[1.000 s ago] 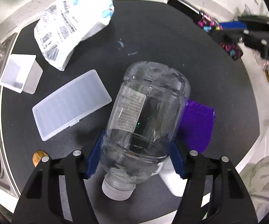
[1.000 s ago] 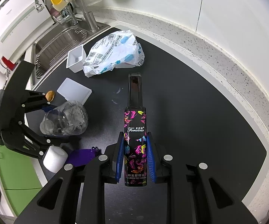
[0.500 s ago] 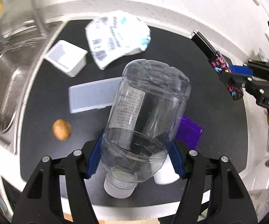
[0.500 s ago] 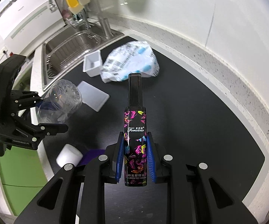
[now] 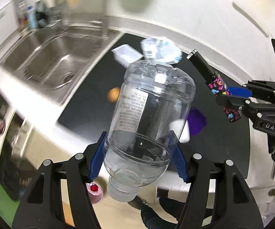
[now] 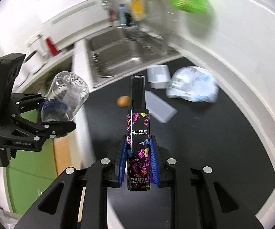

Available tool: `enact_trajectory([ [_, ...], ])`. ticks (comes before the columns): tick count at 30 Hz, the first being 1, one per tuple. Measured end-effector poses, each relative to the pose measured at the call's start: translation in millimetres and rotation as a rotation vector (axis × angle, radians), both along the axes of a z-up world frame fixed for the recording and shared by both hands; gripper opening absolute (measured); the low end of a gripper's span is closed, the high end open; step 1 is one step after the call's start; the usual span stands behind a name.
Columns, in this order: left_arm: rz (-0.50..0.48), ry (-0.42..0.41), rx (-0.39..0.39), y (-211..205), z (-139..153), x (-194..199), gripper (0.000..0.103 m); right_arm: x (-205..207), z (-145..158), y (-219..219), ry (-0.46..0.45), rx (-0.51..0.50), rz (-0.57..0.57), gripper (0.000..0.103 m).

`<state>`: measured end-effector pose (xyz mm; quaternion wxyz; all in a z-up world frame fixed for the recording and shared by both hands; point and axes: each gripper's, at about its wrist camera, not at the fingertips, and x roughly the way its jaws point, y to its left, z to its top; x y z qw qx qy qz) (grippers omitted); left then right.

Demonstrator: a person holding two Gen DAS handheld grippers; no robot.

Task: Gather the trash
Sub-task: 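Carry bottle and tube over the pink bin and open both tools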

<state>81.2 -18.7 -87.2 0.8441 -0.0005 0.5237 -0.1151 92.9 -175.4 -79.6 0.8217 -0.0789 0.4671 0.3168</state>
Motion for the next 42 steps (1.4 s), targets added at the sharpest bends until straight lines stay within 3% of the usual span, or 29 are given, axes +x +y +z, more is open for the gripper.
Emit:
enact_trajectory([
  [11,0.370,-0.021,0.023,132,-12,-132,0.063,-59,-24,150,0.036,0.022,0.327,0.022],
  [17,0.568,0.010,-0.017,200,-55,-197,0.063,-91,-64,236,0.079,-0.010,0.474,0.022],
  [22,0.695,0.057,-0.051,249,-120,-239,0.062,-112,-121,300,0.130,-0.041,0.572,0.022],
  [27,0.770,0.104,-0.086,286,-201,-259,0.062,-126,-203,352,0.166,-0.103,0.641,0.022],
  [35,0.808,0.181,-0.140,315,-344,-268,0.062,-136,-318,389,0.226,-0.176,0.677,0.022],
  [42,0.826,0.213,-0.169,325,-434,-266,0.063,-140,-403,396,0.269,-0.229,0.693,0.022],
])
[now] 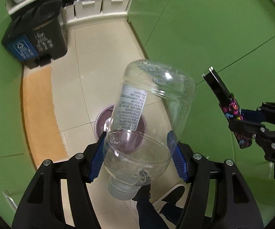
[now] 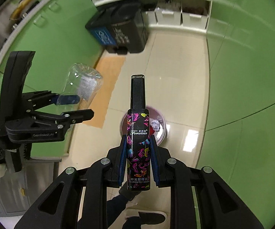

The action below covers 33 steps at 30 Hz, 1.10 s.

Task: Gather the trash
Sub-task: 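Carry bottle and tube over the pink bin and open both tools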

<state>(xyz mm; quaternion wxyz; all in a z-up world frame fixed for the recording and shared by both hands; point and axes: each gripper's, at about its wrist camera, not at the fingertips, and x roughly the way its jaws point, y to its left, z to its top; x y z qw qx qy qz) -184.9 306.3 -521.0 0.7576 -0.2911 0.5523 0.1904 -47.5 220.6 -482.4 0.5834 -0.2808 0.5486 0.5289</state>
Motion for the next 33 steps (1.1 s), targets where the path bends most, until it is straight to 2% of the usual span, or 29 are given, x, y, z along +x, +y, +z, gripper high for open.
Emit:
enact_trajectory([
  [3,0.014,0.007,-0.008,5,-25,1,0.068,-1,-21,3,0.010,-0.012,-0.003,0.022],
  [4,0.022,0.005,-0.009,6,-27,1,0.081,-2,-25,4,0.013,-0.015,-0.004,0.022],
  [5,0.030,0.001,-0.008,9,-31,0,0.088,-3,-31,5,0.018,-0.019,-0.005,0.022],
  [8,0.048,-0.002,-0.001,14,-38,-3,0.100,-6,-42,9,0.026,-0.028,-0.001,0.022],
  [22,0.154,-0.011,0.016,46,-34,-42,0.100,-31,-74,41,0.045,-0.029,0.052,0.023],
  [23,0.159,-0.012,0.020,47,-33,-45,0.100,-32,-74,42,0.038,-0.023,0.050,0.028],
  [24,0.164,-0.012,0.024,50,-31,-49,0.100,-32,-74,44,0.030,-0.016,0.043,0.050],
  [25,0.167,-0.011,0.025,51,-30,-51,0.100,-32,-74,44,0.025,-0.007,0.036,0.081],
  [26,0.171,-0.011,0.026,51,-29,-53,0.100,-31,-72,43,0.024,0.011,0.023,0.091],
  [33,0.174,-0.009,0.028,48,-10,-52,0.100,-22,-56,38,0.008,-0.008,-0.013,0.096],
])
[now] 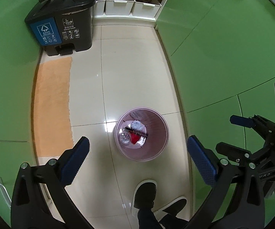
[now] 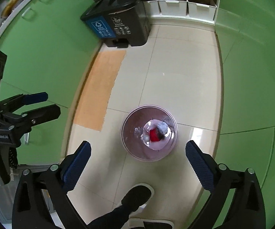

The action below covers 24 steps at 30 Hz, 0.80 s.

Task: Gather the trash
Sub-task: 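Carry bottle and tube over the pink bin and open both tools, then swing both tools back toward the counter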

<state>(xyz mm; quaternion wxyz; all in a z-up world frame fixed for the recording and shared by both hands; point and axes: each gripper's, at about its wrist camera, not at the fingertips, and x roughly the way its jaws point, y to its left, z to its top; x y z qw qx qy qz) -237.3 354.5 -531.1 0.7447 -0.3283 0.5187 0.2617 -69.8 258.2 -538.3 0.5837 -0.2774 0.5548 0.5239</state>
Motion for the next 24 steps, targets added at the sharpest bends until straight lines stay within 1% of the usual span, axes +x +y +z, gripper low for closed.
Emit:
enact_trajectory([
  [3,-0.011,-0.002,0.002,-5,19,3,0.100,3,15,-2,0.002,-0.001,-0.020,0.096],
  [5,-0.021,-0.002,0.002,-8,33,6,0.100,8,36,-10,-0.004,0.003,-0.045,0.096],
  [6,-0.028,-0.003,0.005,-11,46,8,0.100,10,44,-12,-0.003,0.005,-0.055,0.096],
  [11,-0.060,-0.024,0.029,-28,115,14,0.100,17,116,-40,-0.011,0.033,-0.107,0.097],
  [12,-0.072,-0.032,0.042,-34,137,17,0.100,19,133,-47,-0.013,0.042,-0.121,0.097],
  [15,-0.116,-0.056,0.066,-51,194,24,0.100,23,196,-71,-0.034,0.089,-0.173,0.097],
  [16,-0.129,-0.066,0.076,-56,211,27,0.100,25,212,-77,-0.042,0.103,-0.186,0.097],
  [17,-0.140,-0.074,0.086,-61,226,29,0.100,27,234,-87,-0.053,0.123,-0.204,0.097],
  [20,-0.179,-0.126,0.123,-80,287,40,0.100,34,292,-113,-0.091,0.178,-0.252,0.097],
  [21,-0.189,-0.139,0.132,-85,300,45,0.100,36,311,-123,-0.104,0.197,-0.269,0.097],
  [24,-0.238,-0.181,0.156,-103,343,61,0.100,45,353,-152,-0.144,0.243,-0.320,0.097],
])
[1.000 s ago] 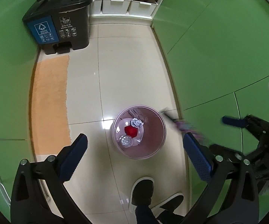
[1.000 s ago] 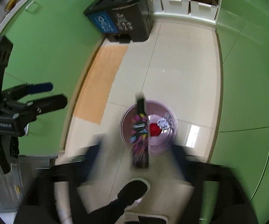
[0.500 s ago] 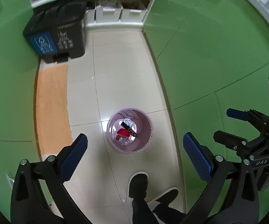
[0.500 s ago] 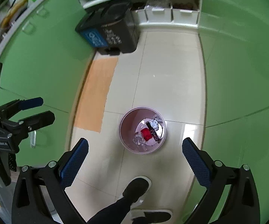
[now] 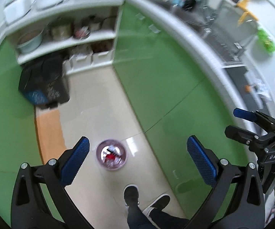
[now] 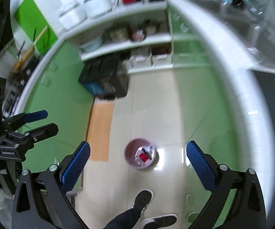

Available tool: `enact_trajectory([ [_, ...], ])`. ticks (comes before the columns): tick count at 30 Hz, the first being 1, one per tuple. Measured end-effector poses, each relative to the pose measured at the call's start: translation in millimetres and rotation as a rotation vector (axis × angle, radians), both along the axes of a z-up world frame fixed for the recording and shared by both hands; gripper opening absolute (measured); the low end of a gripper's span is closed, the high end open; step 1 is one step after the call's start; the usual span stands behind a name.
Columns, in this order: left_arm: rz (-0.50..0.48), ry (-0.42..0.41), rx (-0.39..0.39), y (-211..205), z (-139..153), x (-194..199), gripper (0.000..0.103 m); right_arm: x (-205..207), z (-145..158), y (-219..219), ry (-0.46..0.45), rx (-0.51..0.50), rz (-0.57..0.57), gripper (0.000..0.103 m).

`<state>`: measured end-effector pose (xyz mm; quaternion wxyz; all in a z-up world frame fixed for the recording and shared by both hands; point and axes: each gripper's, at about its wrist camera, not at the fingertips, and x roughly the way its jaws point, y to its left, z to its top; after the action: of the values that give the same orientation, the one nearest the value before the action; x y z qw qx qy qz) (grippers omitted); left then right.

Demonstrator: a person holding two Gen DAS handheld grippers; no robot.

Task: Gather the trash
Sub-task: 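Swing both tools back toward the counter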

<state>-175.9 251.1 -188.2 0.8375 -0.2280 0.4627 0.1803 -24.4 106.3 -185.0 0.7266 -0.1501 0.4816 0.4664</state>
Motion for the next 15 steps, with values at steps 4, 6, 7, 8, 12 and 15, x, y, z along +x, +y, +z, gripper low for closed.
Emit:
enact_trajectory([
  [4,-0.083,-0.046,0.034,-26,46,27,0.100,13,39,-37,-0.044,0.037,-0.081,0.097],
  [6,-0.123,-0.070,0.045,-38,64,42,0.100,21,54,-59,-0.065,0.055,-0.128,0.097],
  [7,-0.144,-0.082,0.051,-45,71,49,0.100,27,62,-75,-0.079,0.062,-0.166,0.097],
  [8,-0.165,-0.093,0.054,-53,77,56,0.100,30,66,-87,-0.085,0.067,-0.186,0.097],
  [12,-0.275,-0.133,0.063,-89,101,90,0.100,46,85,-142,-0.121,0.081,-0.302,0.097],
  [15,-0.353,-0.153,0.066,-118,112,116,0.100,58,96,-190,-0.144,0.087,-0.406,0.097],
])
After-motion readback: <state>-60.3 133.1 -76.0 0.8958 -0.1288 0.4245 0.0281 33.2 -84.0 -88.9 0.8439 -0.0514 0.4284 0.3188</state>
